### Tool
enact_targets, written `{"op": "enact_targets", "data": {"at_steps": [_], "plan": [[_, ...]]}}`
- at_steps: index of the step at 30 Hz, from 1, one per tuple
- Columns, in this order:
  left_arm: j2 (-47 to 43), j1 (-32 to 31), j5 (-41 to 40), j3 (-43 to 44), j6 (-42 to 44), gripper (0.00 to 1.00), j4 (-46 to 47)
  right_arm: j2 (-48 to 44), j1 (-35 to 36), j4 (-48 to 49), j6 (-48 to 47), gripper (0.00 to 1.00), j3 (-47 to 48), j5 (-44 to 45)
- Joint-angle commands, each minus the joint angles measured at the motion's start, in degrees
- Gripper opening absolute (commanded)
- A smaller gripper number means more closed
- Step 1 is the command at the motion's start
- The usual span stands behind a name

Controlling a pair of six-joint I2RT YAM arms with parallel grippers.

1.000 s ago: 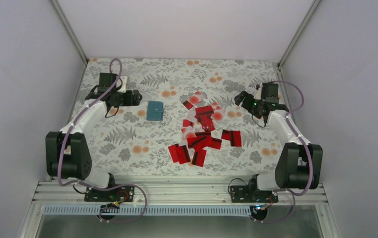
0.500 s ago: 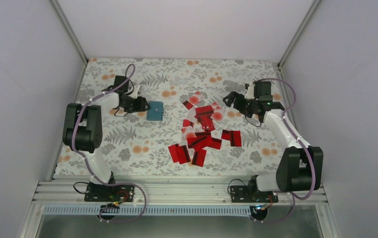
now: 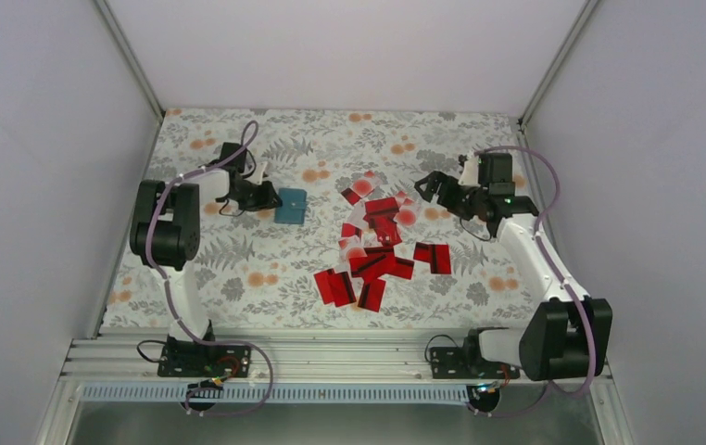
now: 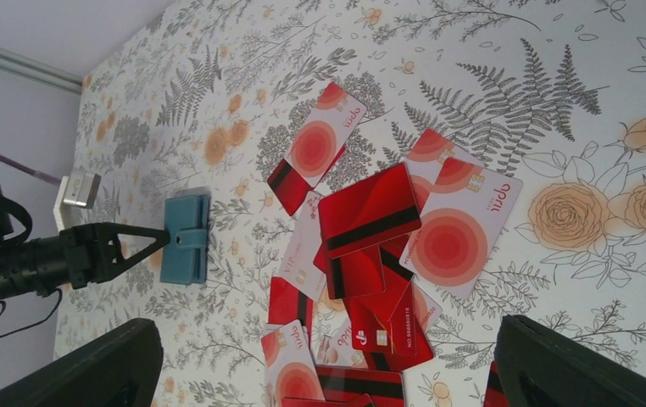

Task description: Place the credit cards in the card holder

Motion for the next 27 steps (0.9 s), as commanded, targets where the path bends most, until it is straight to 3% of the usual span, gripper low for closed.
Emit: {"op": "enact_targets", "data": {"at_steps": [1,5,13,22,27], "plan": [[2.57,-0.76,1.30,0.35,-1.60,0.13,1.19,-2.13,0.65,-1.90,-0.34,0.99,-0.35,-1.55],[0.37,-0.85,3.62,-1.53,-3.63,0.03,3.90,-3.39,0.87,-1.56,-0.07,0.99,-0.46,-2.12],[-8.03,-1.15,5.37,-1.25,-7.53,0.02,3.50,0.31,7.21,6.66,1.56,0.99,2.54,-8.75],[-18.60,-2.53,7.70,1.85,-10.70,0.02,0.25,11.82,16.49,10.87,0.77,0.99,10.70,-12.11],[-24.07,-3.11,12.83,1.98,-12.64,0.02,1.15,20.00,19.36,10.55,-1.62,0.99,19.42,-18.50]]}}
